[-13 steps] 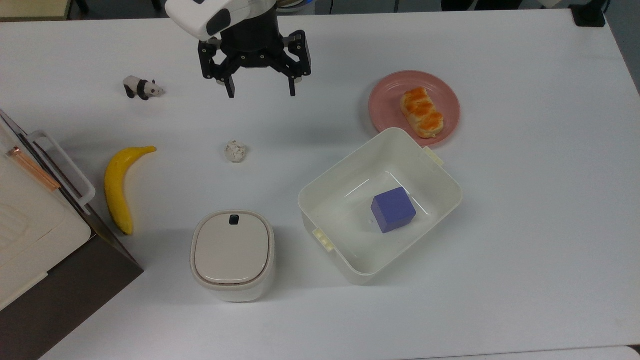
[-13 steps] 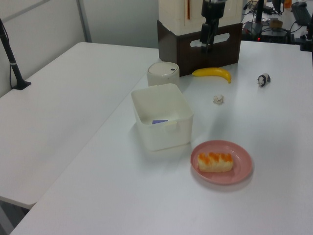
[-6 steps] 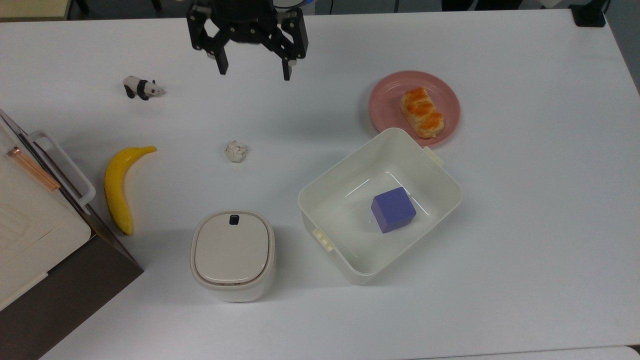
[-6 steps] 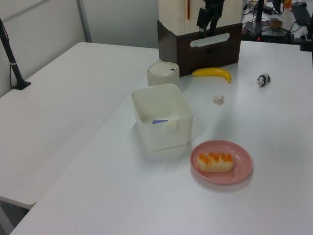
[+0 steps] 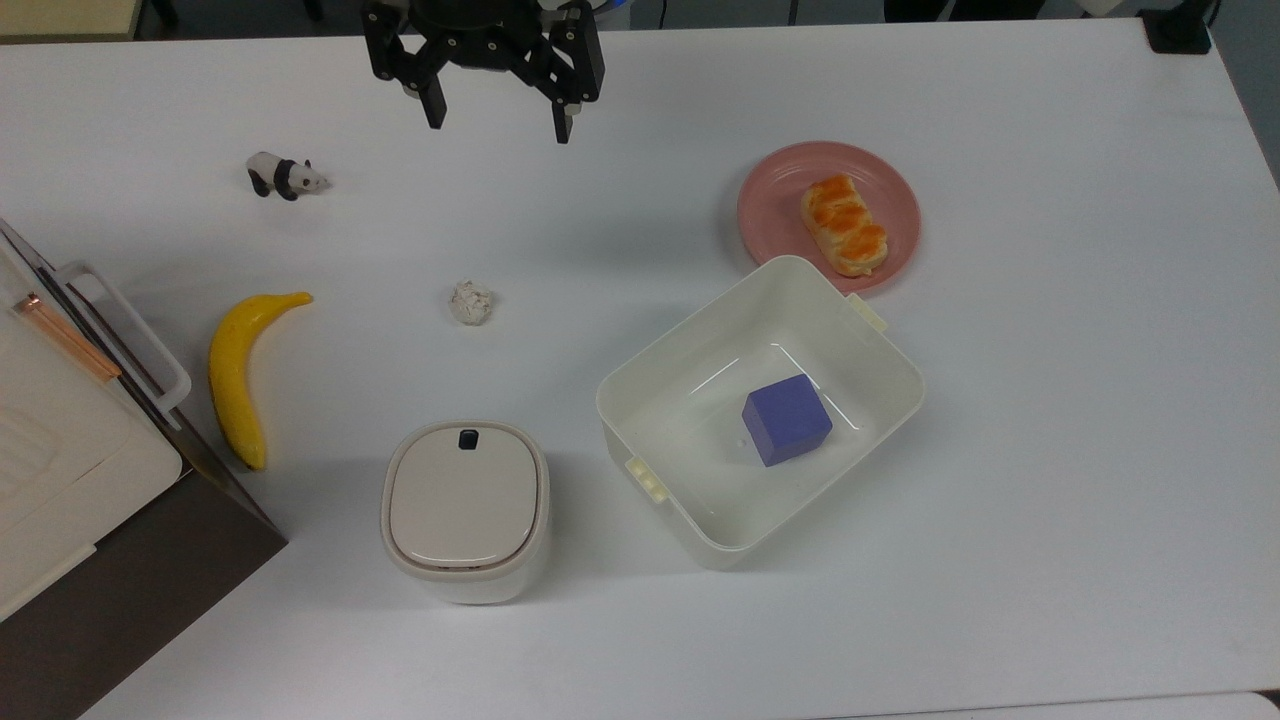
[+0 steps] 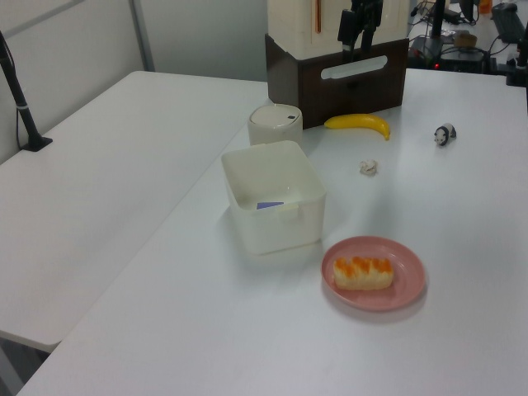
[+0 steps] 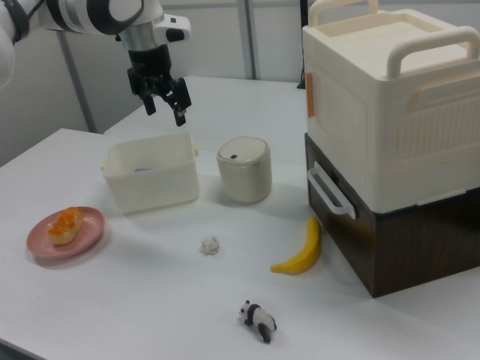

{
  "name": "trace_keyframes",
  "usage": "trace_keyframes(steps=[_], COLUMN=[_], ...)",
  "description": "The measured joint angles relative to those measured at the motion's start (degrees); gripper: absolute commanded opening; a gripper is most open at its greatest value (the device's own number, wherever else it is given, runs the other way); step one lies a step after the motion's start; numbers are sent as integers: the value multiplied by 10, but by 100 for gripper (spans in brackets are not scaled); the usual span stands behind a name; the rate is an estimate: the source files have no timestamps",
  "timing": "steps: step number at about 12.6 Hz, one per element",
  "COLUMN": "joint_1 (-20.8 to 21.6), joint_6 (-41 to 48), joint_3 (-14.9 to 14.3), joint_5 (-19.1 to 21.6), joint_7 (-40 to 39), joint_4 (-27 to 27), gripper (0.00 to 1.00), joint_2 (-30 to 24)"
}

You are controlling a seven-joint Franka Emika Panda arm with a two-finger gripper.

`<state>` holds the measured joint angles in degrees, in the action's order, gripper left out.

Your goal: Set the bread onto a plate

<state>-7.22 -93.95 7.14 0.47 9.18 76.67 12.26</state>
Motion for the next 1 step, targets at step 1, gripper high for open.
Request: trace_keyframes(steps=[1], joint_1=[0], joint_6=[1], joint_3=[0], joint_5=[0], joint_7=[0], joint_4=[0], gripper=[100], joint_2=[0])
